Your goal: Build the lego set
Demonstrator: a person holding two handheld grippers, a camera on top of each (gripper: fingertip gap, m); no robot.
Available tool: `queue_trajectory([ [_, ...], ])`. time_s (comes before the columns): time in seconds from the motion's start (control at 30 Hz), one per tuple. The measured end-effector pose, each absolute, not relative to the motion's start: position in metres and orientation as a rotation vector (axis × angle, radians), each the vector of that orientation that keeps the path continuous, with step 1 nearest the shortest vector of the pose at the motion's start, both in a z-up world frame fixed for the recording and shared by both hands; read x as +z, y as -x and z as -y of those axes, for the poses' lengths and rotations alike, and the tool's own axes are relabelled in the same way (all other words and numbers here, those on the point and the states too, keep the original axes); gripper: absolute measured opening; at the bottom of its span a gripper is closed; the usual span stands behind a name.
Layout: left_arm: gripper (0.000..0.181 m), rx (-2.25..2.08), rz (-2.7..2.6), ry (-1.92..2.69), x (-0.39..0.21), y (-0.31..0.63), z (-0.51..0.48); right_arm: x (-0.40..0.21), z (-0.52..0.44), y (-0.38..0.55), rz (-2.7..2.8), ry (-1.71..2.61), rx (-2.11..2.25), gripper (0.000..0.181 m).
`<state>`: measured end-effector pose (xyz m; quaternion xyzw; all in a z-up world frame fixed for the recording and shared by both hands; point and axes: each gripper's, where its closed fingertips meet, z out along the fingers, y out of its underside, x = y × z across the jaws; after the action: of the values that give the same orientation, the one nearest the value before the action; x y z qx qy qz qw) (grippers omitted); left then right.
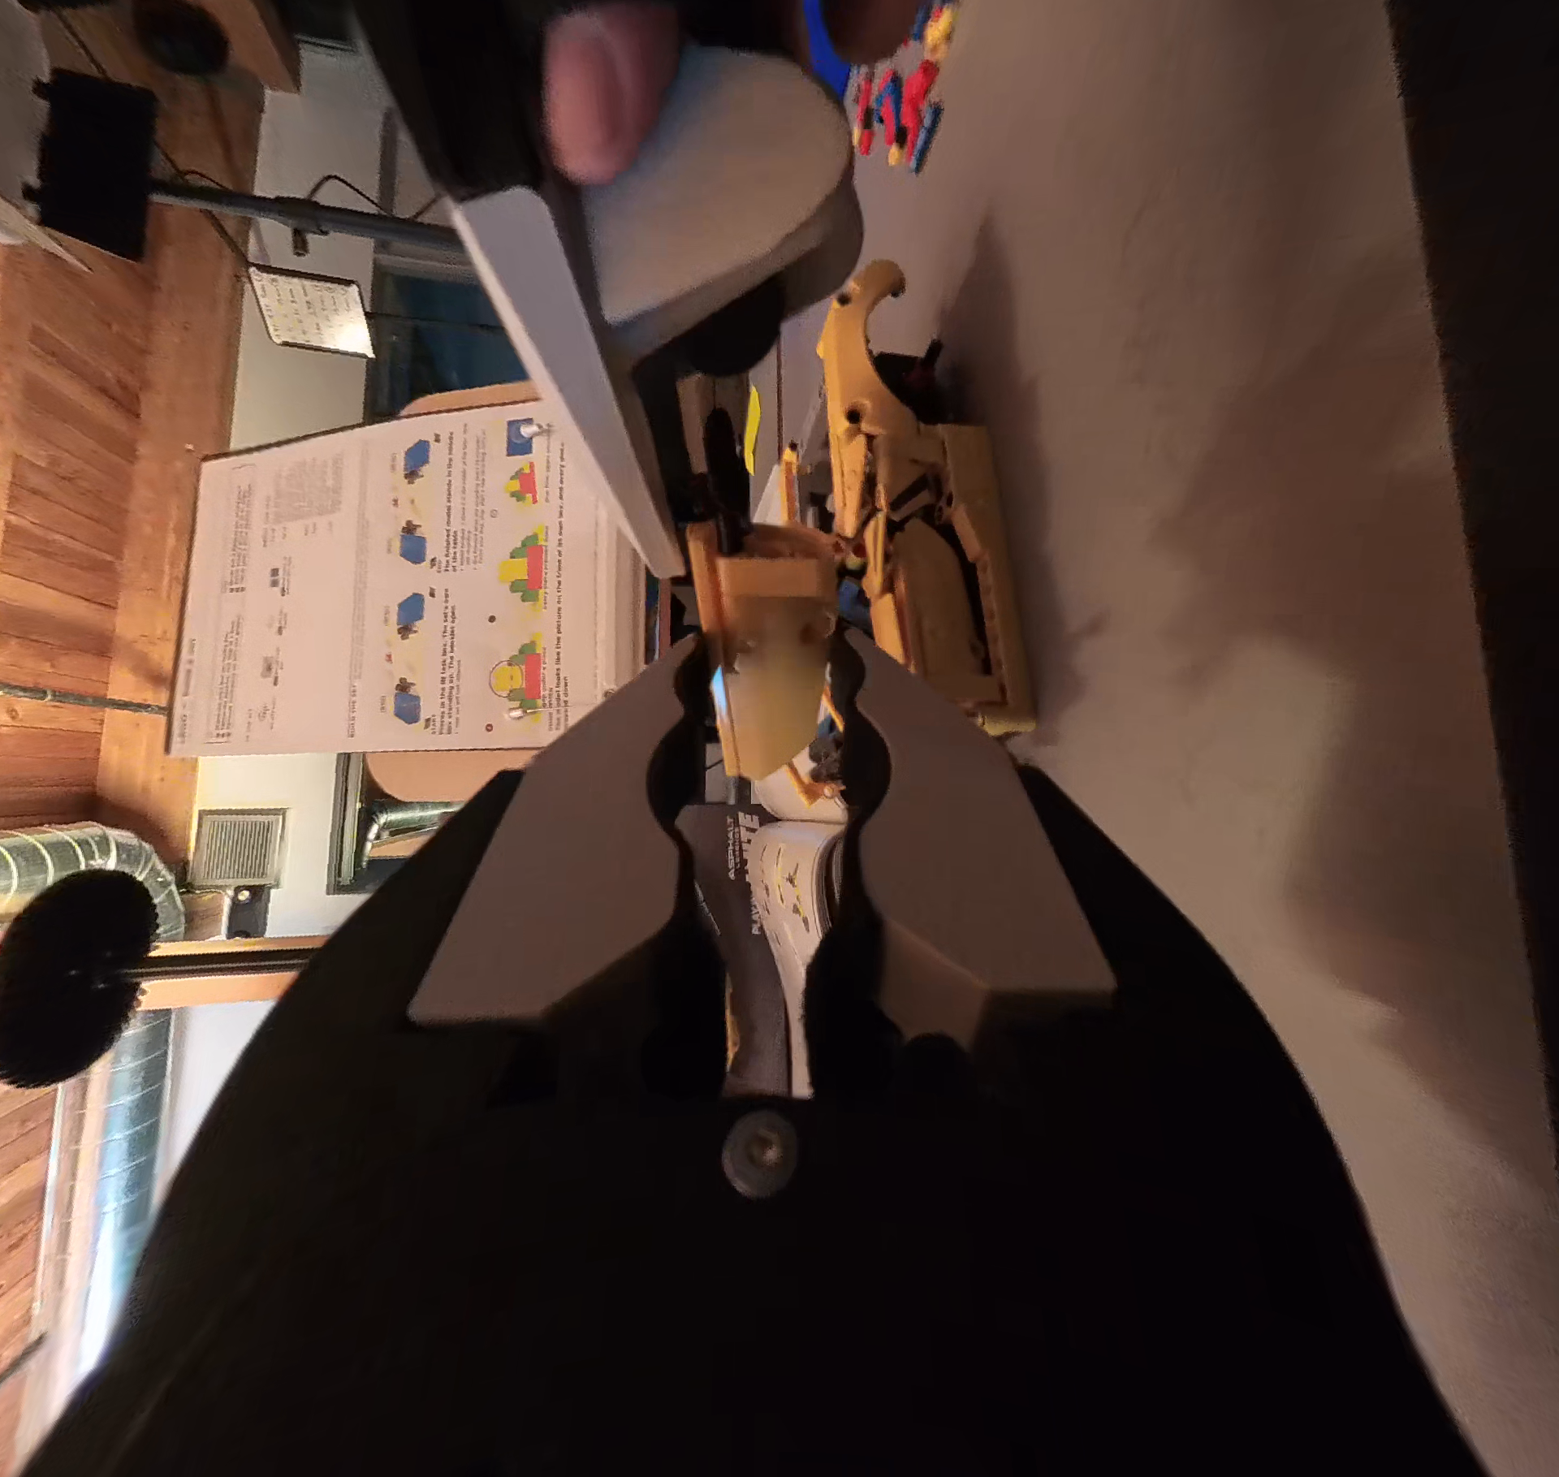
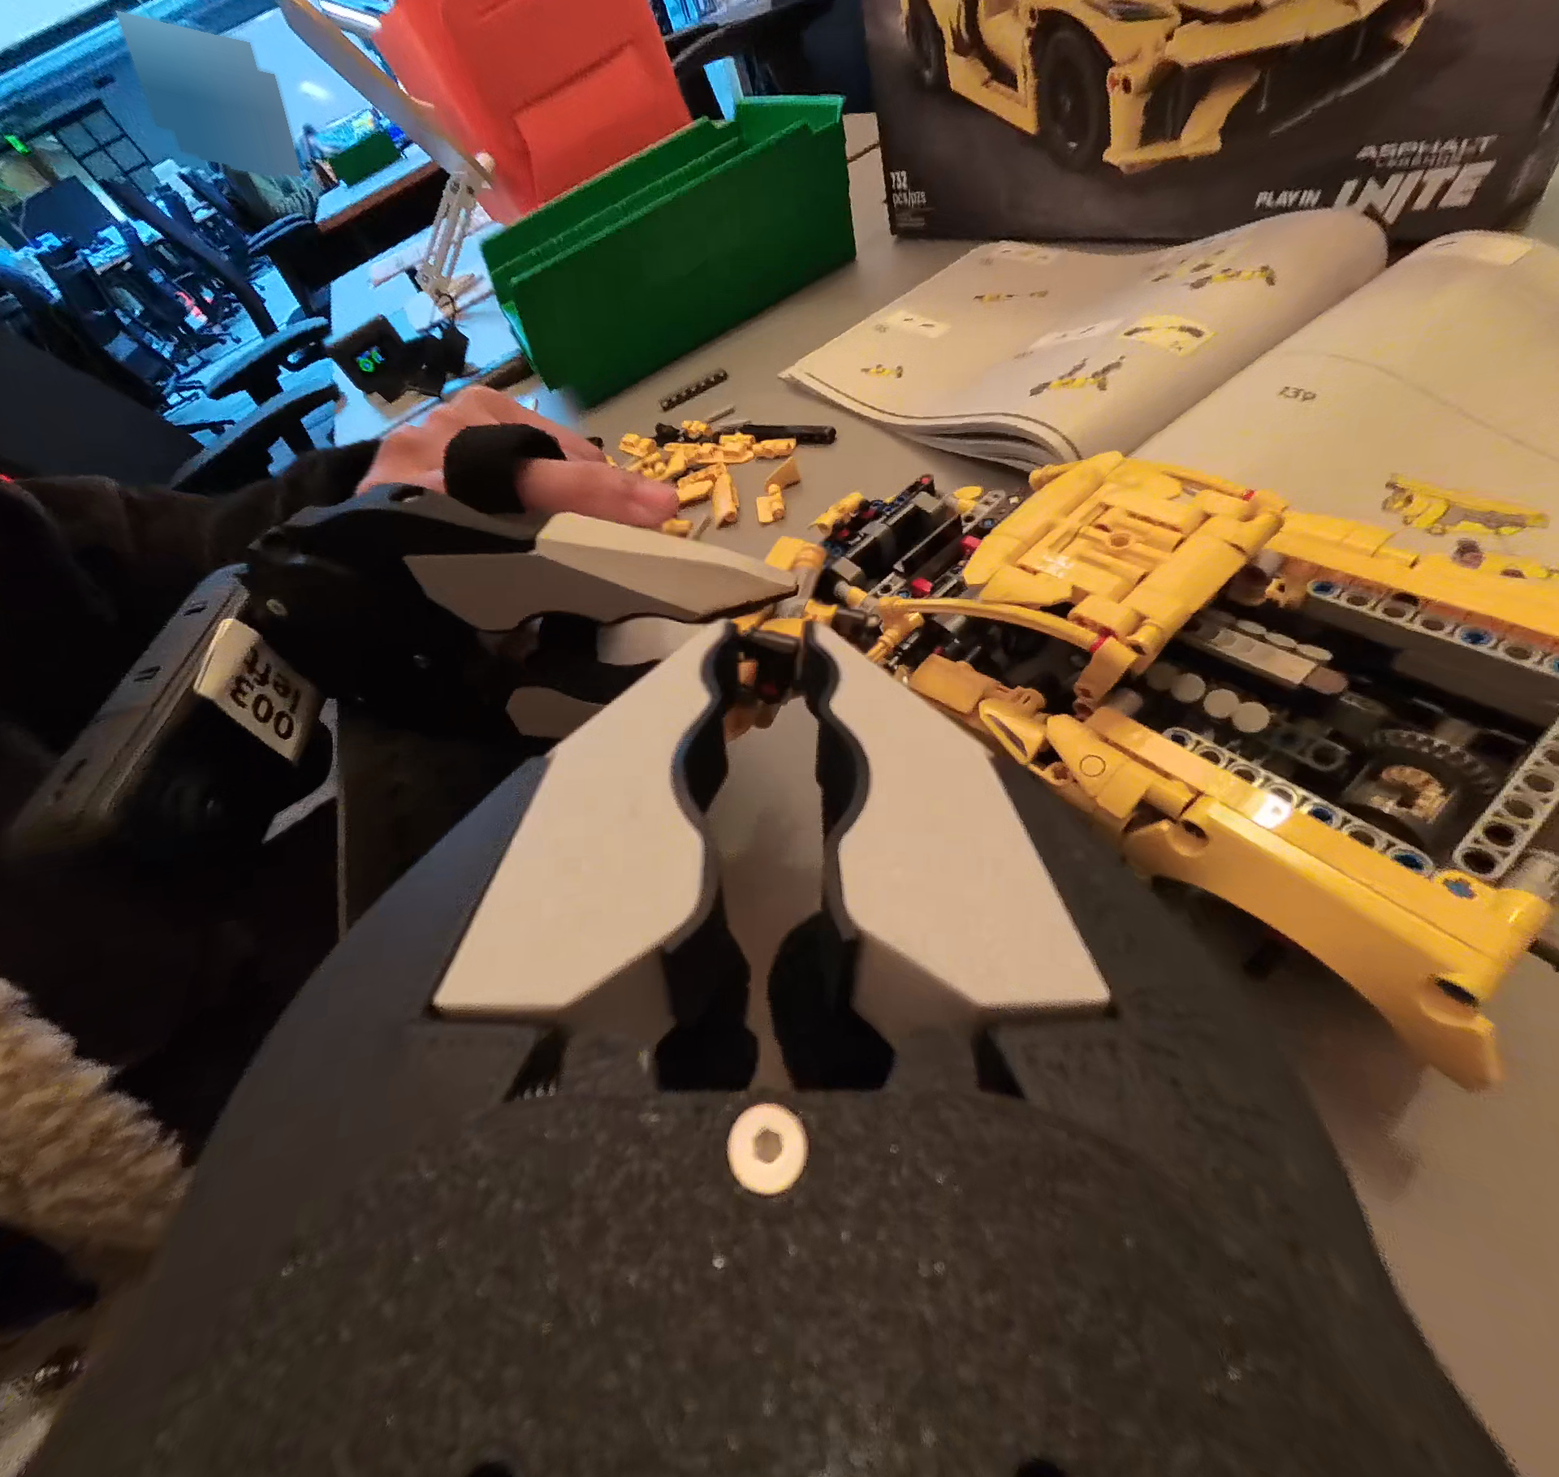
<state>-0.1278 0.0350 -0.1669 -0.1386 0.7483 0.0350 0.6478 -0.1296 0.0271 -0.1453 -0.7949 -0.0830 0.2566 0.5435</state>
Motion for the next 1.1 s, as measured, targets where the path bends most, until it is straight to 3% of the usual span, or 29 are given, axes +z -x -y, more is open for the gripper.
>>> queue_trajectory([
  [0.43,0.029,-0.079,-1.616,0.381,-0.152,0.129,-0.034,-0.130,-0.016,0.139,0.382,1.821,0.458,0.012],
  [0.5,0.026,-0.072,-1.583,0.320,-0.147,0.130,-0.030,-0.119,-0.010,0.146,0.416,1.748,0.545,0.012],
  [0.63,0.025,-0.125,-1.499,0.213,-0.130,0.137,-0.016,-0.092,0.002,0.131,0.305,1.595,0.865,0.028],
  [0.77,0.026,-0.122,-1.430,0.092,-0.121,0.144,0.000,-0.105,0.007,0.131,0.168,1.642,1.298,0.033],
  [1.1,0.025,-0.005,-1.432,-0.094,-0.133,0.147,0.016,-0.124,0.013,0.157,0.122,1.736,1.583,0.008],
])
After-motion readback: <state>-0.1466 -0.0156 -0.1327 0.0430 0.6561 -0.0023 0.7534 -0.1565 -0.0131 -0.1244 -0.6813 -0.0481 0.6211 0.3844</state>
